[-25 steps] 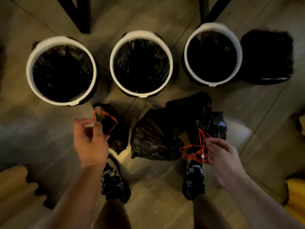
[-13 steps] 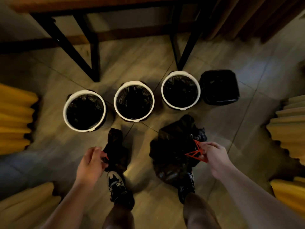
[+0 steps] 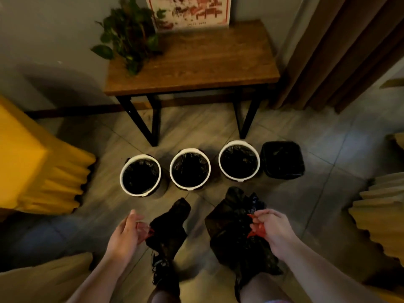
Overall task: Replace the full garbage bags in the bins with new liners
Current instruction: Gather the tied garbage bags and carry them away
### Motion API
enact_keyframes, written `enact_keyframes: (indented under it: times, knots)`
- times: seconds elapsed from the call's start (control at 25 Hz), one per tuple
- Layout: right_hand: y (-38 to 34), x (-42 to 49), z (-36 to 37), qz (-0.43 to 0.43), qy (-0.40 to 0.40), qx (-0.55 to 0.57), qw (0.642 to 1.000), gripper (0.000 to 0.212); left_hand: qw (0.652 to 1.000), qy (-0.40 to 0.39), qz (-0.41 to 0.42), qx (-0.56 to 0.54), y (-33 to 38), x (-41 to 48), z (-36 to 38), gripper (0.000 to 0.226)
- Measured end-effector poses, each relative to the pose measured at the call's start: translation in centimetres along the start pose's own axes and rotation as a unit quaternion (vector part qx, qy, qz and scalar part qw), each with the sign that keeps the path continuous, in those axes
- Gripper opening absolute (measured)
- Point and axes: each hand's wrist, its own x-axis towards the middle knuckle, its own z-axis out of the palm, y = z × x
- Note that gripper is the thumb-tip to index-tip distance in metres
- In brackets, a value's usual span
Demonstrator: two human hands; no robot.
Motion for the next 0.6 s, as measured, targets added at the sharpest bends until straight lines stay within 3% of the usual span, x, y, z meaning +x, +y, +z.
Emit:
enact_keyframes:
  times: [0.36,0.6]
  knots:
    - [-3.5,-1.7,-3.8,-0.001,-0.061,-0.004,0.998,0.016,0.997,0.072,0.014,-0.009,2.9,-8.5,1.8,0.042]
    - [-4.8,-1.9,-6.4,0.016,-0.092,0.013,0.996,0.019,0.998,0.041,0.033,0.036,6.1,-10.9,5.6,0.035]
